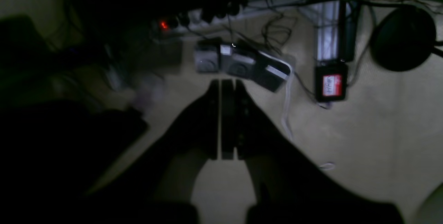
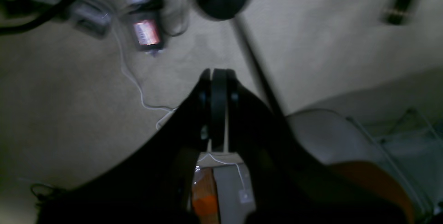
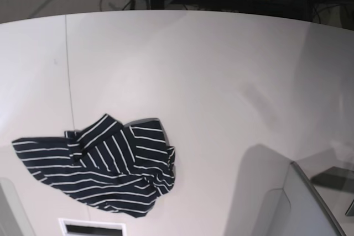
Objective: Layout the t-shirt on the table in an organized manner, then fold the t-shirt properly
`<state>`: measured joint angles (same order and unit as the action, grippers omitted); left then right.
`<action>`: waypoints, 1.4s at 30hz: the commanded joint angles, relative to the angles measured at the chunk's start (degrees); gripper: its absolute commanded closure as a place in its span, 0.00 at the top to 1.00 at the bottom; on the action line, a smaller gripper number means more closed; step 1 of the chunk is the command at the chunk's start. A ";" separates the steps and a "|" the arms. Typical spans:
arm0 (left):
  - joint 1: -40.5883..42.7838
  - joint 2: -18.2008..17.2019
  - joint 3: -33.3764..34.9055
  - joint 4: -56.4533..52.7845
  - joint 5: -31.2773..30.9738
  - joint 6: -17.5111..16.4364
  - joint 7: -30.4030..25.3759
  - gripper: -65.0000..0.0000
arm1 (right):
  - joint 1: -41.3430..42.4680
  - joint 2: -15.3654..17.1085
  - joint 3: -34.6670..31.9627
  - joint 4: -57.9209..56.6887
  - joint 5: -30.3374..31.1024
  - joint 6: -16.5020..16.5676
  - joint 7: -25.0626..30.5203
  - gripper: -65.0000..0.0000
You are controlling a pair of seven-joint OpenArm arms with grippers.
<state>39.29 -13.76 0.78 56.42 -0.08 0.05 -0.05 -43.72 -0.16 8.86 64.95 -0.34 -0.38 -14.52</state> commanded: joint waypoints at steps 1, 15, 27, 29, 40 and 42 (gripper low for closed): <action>3.31 -1.32 -0.56 3.75 -0.32 0.25 -0.43 0.00 | -2.56 -0.67 0.59 4.28 0.03 0.34 -1.52 0.00; 11.48 -7.03 -8.47 49.03 -22.12 0.25 0.36 0.00 | 0.60 1.35 9.20 50.26 23.68 0.51 -14.18 0.01; -6.01 -6.59 -6.36 49.99 -29.51 0.25 20.76 0.00 | 50.54 10.67 28.37 16.06 46.27 0.51 -39.59 0.05; -6.54 -6.59 -6.45 49.99 -29.51 0.25 20.67 0.00 | 56.87 13.39 29.42 5.60 46.45 0.51 -39.59 0.18; -7.51 -6.59 -6.62 49.91 -29.51 0.25 20.67 0.00 | 71.11 19.81 29.07 -26.31 46.27 4.21 -19.19 0.78; -8.04 -6.59 -6.62 49.91 -29.51 0.25 20.67 0.00 | 71.90 19.81 28.98 -30.97 46.27 4.73 -14.53 0.78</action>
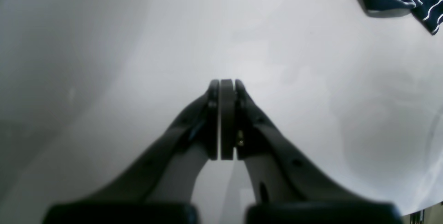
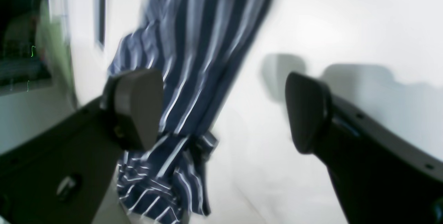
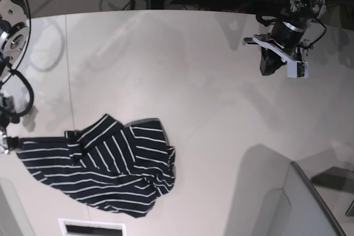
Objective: Layout the t-shirt on the table in an organized manner, then fold the t-shirt properly
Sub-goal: 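Lower the right gripper onto the striped shirt edge and grasp it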
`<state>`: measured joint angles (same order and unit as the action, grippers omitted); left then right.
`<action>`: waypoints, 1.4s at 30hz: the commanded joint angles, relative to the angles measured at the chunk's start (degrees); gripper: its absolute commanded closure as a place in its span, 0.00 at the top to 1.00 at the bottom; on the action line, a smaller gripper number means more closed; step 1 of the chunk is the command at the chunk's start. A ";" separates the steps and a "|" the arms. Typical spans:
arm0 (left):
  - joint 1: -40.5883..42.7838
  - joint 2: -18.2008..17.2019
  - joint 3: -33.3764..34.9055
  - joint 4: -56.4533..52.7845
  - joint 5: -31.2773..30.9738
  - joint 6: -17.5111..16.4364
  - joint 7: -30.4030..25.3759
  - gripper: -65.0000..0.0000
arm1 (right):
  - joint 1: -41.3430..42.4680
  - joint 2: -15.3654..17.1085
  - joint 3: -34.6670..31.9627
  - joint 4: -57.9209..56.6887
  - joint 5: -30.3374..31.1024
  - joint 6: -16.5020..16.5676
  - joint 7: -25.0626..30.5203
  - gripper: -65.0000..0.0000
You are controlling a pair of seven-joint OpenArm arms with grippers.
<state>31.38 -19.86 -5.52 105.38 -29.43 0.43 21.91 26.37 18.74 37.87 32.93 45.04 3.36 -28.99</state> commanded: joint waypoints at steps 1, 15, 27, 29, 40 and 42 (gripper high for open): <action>-0.39 -0.49 -0.33 0.86 -0.15 -0.12 -1.30 0.00 | 1.89 0.91 -0.02 -0.71 0.90 1.88 1.70 0.78; -3.73 -0.41 0.38 -0.72 -0.24 -0.12 -0.94 0.00 | 2.16 -3.40 -26.04 8.96 1.16 3.99 -0.68 0.67; -3.02 -0.49 -0.06 -2.75 0.11 -0.12 -0.94 0.00 | 2.95 -4.02 -33.60 11.60 0.81 3.72 -0.50 0.73; -3.02 -0.49 0.29 -2.83 0.11 -0.12 -0.94 0.00 | 2.95 -4.02 -36.77 11.60 0.81 3.72 0.73 0.73; -3.02 -0.58 -0.06 -2.83 0.11 -0.12 -0.86 0.00 | 3.92 -3.67 -46.79 3.78 0.81 3.63 8.55 0.73; -3.02 -0.58 -0.06 -2.83 0.11 -0.12 -0.86 0.00 | 3.92 -3.67 -47.76 3.42 0.81 3.63 9.70 0.71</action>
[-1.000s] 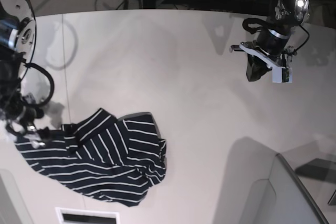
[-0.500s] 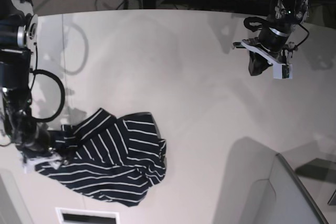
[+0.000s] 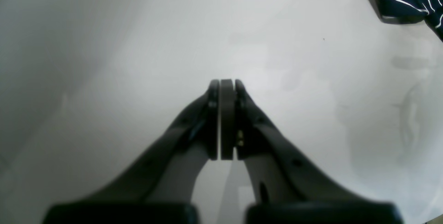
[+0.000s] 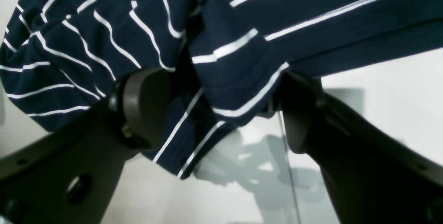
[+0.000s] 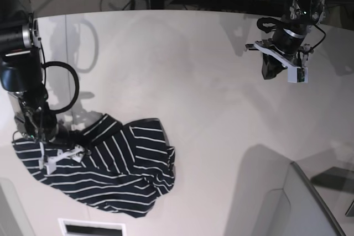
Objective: Layout the t-shirt on the table in an organized manner, then fold the t-shirt properly
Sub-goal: 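Lower the right gripper onto the striped shirt edge and grasp it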
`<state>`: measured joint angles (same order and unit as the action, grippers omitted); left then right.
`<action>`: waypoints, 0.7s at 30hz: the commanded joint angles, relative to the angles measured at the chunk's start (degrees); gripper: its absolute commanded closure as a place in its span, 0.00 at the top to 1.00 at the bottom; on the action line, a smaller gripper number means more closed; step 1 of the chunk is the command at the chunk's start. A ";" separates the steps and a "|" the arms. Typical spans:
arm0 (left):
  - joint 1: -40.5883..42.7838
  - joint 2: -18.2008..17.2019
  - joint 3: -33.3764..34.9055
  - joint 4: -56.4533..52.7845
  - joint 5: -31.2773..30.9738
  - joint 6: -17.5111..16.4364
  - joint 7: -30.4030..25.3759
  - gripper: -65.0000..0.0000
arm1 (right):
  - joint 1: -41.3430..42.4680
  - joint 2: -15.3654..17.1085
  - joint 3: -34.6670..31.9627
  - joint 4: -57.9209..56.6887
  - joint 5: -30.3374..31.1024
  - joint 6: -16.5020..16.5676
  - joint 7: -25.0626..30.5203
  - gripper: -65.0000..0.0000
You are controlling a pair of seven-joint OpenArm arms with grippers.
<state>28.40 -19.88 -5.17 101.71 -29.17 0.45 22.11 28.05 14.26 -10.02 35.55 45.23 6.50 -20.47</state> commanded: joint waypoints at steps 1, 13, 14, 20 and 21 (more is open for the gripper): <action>-0.05 -0.56 -0.41 0.84 -0.15 -0.14 -1.05 0.00 | 2.23 0.82 0.22 0.80 0.61 0.49 1.35 0.67; -0.14 -0.56 -0.06 0.84 -0.15 -0.14 -1.05 0.00 | 2.14 0.55 0.22 1.24 0.61 0.49 1.35 0.00; -0.14 -0.47 0.03 0.84 -0.15 -0.14 -1.05 0.00 | 2.06 0.55 0.22 1.24 0.61 0.49 1.35 0.01; -0.05 -0.47 0.03 0.84 -0.33 -0.14 -1.05 0.00 | 1.53 0.38 0.31 1.24 0.70 0.49 0.47 0.00; -0.05 -0.47 0.03 0.84 -0.33 -0.14 -1.05 0.00 | 1.27 0.20 0.31 1.50 0.70 0.49 -0.50 0.00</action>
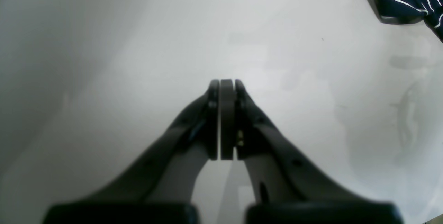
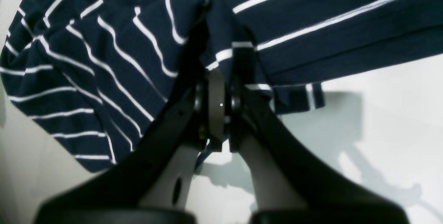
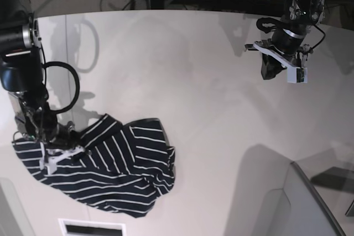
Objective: Layout the t-shirt on the table in an organized manner, then fold the t-shirt properly
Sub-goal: 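Lower the right gripper onto the striped shirt edge and grasp it, then lift the grasped shirt edge with the right gripper toward the left gripper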
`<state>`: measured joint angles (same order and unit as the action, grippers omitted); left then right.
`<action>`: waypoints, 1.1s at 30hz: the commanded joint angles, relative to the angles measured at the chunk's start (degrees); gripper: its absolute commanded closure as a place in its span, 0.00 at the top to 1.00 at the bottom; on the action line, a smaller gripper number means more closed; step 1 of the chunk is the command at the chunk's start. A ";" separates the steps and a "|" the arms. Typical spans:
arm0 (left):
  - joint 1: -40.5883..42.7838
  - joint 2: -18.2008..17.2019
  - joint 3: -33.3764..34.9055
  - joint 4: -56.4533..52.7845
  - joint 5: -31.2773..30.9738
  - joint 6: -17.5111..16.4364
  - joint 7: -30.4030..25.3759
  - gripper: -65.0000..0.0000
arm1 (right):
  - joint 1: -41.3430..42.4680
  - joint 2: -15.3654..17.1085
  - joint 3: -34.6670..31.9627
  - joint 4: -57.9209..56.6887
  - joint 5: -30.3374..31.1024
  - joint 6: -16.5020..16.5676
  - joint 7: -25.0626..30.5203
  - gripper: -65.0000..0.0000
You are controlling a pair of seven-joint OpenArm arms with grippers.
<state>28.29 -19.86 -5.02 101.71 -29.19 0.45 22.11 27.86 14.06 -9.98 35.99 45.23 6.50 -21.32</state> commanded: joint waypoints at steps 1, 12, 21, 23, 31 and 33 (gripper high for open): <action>0.06 -0.49 -0.13 0.84 -0.30 -0.14 -1.05 0.00 | 1.29 -0.04 0.26 1.68 0.70 0.49 -0.61 0.00; 0.06 -0.49 -0.48 0.84 -0.30 -0.14 -1.05 0.00 | -8.74 -1.63 0.26 17.16 0.70 0.49 -4.30 0.00; -0.21 0.91 -0.57 -3.47 -0.57 -0.14 -1.05 0.00 | -14.10 -1.80 0.26 20.50 0.70 0.49 -4.30 0.00; -0.21 1.88 -0.65 -3.56 -0.57 -0.14 -1.05 0.00 | -15.86 -1.80 0.26 22.96 0.70 0.49 -4.30 0.00; 0.06 3.46 -0.74 -3.29 -0.57 -0.14 -1.05 0.00 | -19.29 -1.89 0.18 28.23 0.70 0.49 -5.18 0.00; 0.06 3.55 -0.65 -3.12 -0.57 -0.14 -1.05 0.00 | -19.37 -1.89 0.18 28.23 0.70 0.49 -6.77 0.00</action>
<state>28.16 -15.53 -5.37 97.45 -29.69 0.34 22.11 7.55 11.73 -9.89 63.29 45.21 6.48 -28.82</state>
